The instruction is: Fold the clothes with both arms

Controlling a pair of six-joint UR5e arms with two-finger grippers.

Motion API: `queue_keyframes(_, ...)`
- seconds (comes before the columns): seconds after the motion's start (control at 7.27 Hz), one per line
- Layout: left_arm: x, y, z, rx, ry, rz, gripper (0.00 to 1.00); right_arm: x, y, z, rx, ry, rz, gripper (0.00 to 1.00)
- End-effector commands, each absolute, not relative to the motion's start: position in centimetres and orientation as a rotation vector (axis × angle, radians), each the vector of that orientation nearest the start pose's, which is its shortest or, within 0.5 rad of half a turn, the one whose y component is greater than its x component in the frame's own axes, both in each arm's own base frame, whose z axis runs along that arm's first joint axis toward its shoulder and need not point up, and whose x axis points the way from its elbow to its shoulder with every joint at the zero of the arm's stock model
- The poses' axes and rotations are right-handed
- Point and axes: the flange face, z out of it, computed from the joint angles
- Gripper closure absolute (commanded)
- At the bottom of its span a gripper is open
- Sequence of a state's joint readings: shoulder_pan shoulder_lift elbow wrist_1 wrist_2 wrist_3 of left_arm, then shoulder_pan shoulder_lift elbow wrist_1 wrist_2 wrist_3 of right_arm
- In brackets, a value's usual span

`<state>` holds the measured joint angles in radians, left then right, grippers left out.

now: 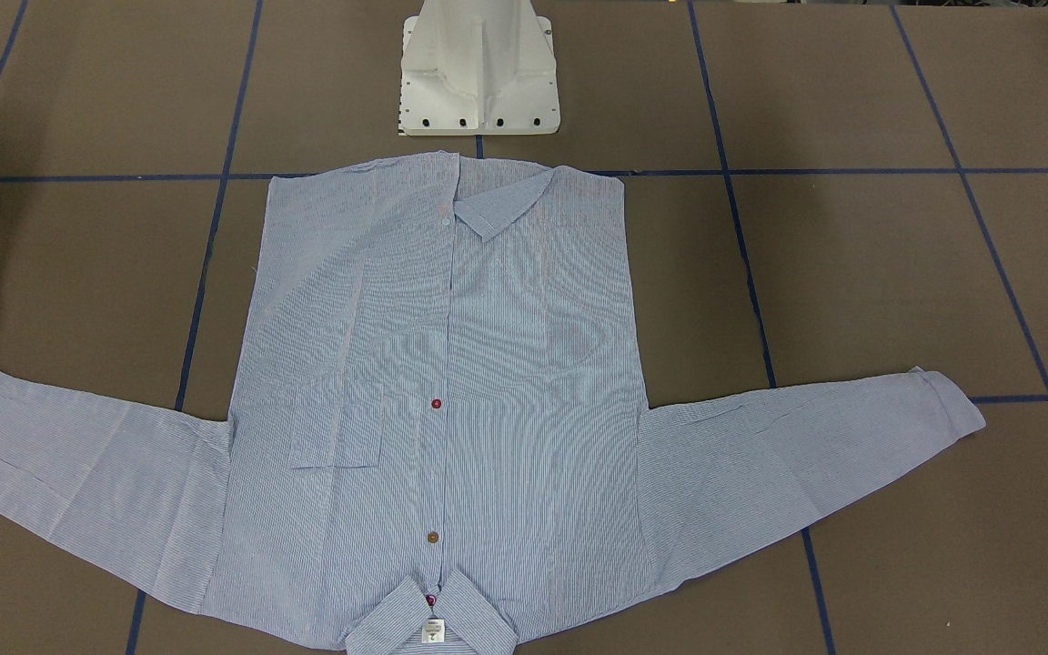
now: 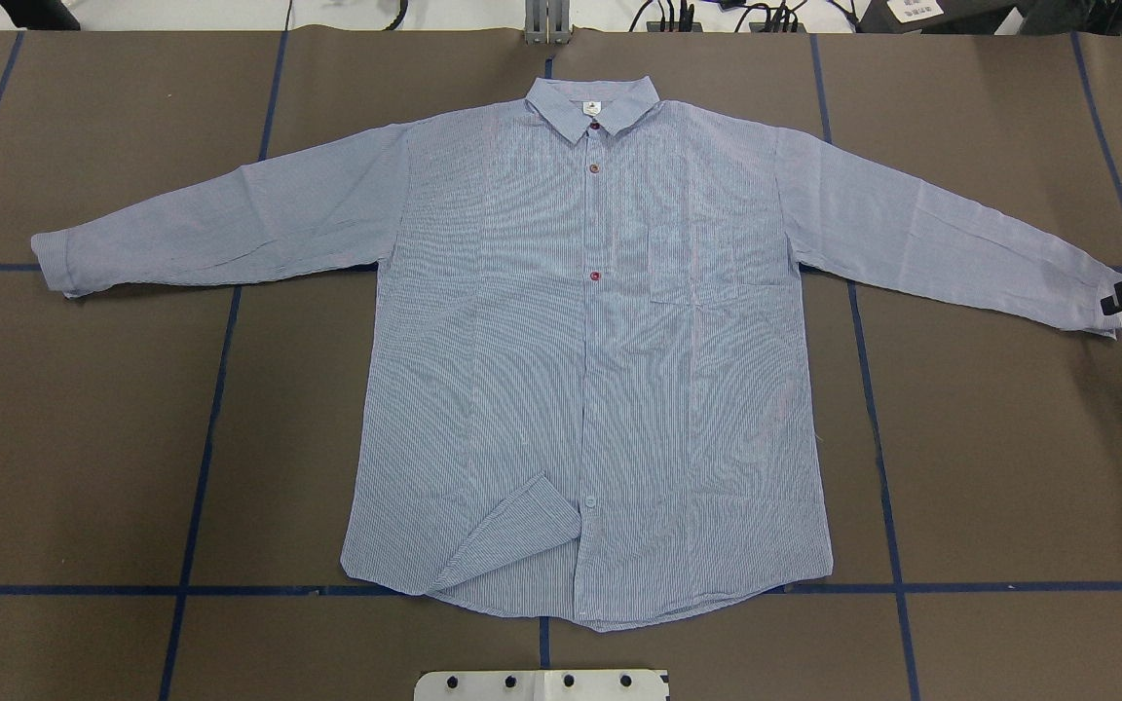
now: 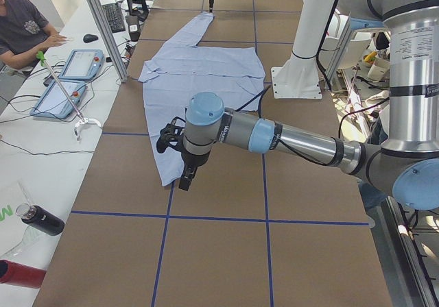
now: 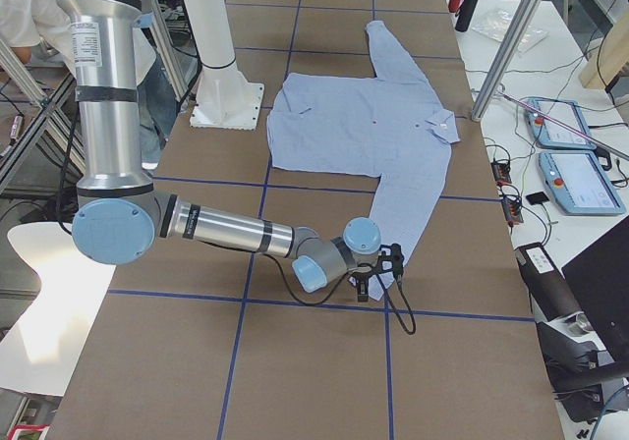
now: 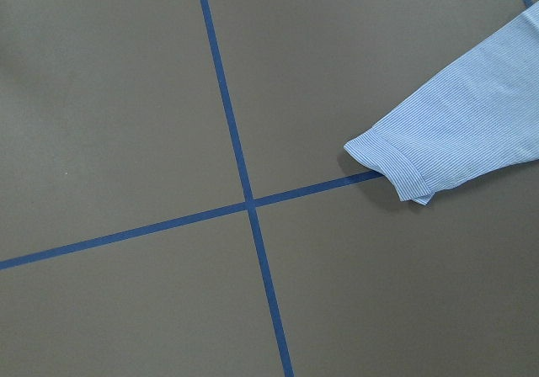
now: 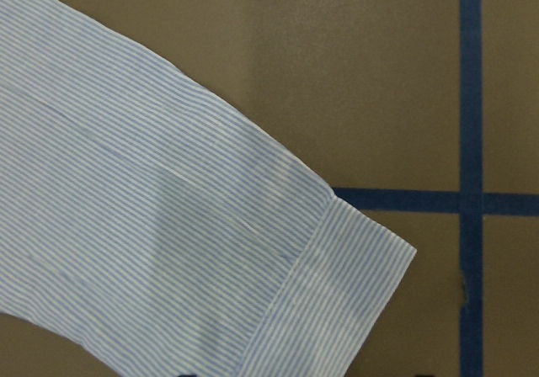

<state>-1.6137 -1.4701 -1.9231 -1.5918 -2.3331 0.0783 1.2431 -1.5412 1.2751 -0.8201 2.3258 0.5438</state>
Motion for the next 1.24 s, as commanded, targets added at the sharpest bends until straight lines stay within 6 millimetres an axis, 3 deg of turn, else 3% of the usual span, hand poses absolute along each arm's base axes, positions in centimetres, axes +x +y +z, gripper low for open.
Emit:
queue_keyframes(0.0, -8.42, -44.99, 53.04, 0.306, 0.736, 0.137, 0.0, -11.65, -50.57, 70.67, 0.076, -0.871, 0.028, 0.17)
queue_keyframes(0.28, -8.42, -44.92, 53.05, 0.306, 0.736, 0.138, 0.0, -11.48, -50.33, 71.3, 0.06, -0.864, 0.036, 0.23)
queue_keyframes(0.69, -8.4, -44.9, 52.88, 0.308, 0.739, 0.138, 0.0, -11.34, -50.25, 71.54, 0.058, -0.86, 0.043, 0.49)
queue_keyframes(1.1, -8.39, -44.89, 52.79, 0.31, 0.74, 0.139, 0.0, -11.37, -50.4, 71.49, 0.047, -0.859, 0.072, 0.51)
